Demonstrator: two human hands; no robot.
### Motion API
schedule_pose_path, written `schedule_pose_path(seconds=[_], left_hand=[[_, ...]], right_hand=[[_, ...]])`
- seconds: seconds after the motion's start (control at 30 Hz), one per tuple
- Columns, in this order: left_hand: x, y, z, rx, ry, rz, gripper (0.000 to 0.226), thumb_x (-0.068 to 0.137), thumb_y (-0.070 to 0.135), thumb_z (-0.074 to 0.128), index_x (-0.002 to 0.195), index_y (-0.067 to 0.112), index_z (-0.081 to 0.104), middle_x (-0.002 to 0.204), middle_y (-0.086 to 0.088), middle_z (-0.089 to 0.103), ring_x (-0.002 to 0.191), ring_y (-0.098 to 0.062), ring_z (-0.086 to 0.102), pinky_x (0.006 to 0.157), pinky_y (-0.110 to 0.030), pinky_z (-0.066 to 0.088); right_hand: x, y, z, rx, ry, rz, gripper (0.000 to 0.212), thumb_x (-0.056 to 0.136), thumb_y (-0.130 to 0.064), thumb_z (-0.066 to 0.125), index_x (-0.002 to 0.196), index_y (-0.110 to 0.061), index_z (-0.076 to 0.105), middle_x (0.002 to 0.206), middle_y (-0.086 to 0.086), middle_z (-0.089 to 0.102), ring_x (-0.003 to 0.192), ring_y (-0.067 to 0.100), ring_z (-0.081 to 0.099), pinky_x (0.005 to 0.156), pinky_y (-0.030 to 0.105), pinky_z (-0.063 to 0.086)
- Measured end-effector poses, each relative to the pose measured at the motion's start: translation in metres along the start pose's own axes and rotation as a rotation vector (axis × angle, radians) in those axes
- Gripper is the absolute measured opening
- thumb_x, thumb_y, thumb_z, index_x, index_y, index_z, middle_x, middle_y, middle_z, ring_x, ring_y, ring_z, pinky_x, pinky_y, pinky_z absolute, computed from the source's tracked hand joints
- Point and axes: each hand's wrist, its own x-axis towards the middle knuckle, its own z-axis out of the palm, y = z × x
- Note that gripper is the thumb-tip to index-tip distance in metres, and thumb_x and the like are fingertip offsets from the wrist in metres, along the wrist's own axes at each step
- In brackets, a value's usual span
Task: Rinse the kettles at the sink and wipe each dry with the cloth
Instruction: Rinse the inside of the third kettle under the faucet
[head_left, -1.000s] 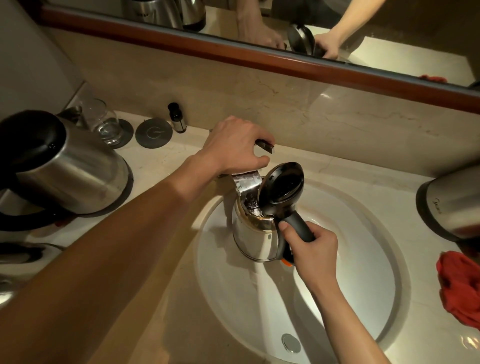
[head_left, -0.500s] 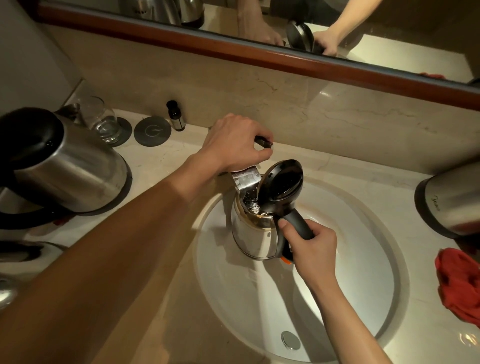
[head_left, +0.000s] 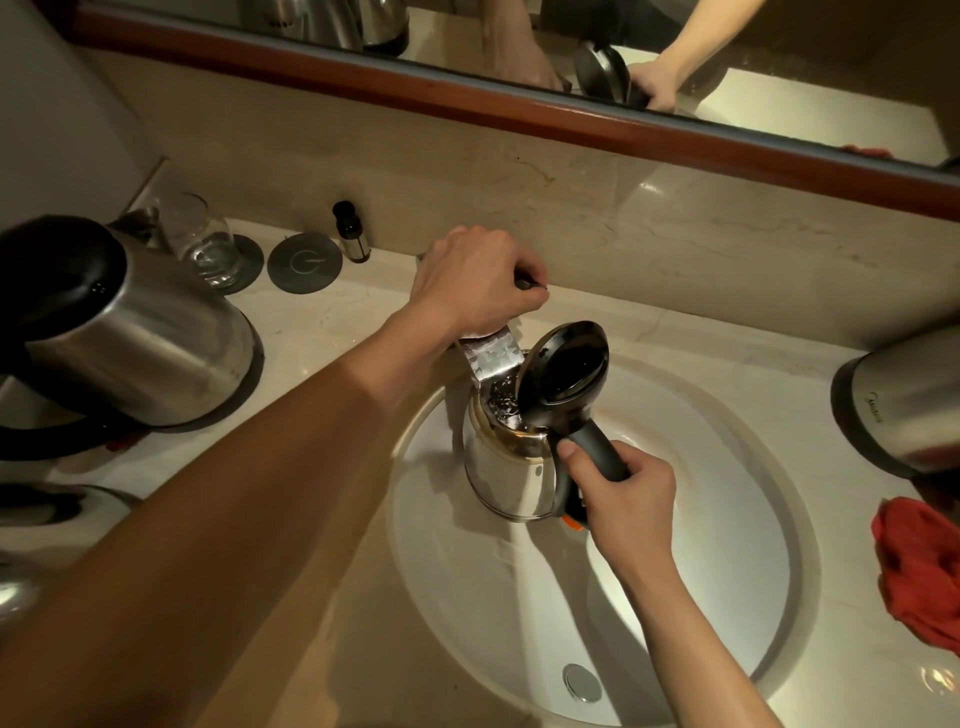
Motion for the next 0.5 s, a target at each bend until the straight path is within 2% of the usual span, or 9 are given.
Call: schedule_pose_path(seconds=[0.37, 0.5], left_hand=[[-0.0015, 0.0007, 0.0005, 0.004, 0.01, -0.019, 0.022, 0.087, 0.048, 0.062, 0.101, 0.038, 0.075, 0.099, 0.015, 0.075, 0.101, -0.02, 0.065, 0.083, -0.033, 0.047], [-0.0015, 0.0011, 0.0002, 0.0, 0.008, -0.012, 0.022, 0.086, 0.047, 0.061, 0.1, 0.038, 0.076, 0.099, 0.016, 0.075, 0.1, -0.017, 0.066, 0.082, -0.032, 0.047]], right_hand=[[-0.0011, -0.0045, -0.0001, -0.018, -0.004, -0.018, 0.051, 0.064, -0.054, 0.074, 0.054, -0.011, 0.05, 0.048, -0.002, 0.039, 0.052, 0.018, 0.036, 0.057, 0.035, 0.035], [-0.0002, -0.0048, -0.0005, -0.009, -0.008, -0.014, 0.057, 0.063, -0.056, 0.074, 0.056, -0.006, 0.046, 0.051, -0.001, 0.036, 0.054, 0.019, 0.034, 0.057, 0.036, 0.034]])
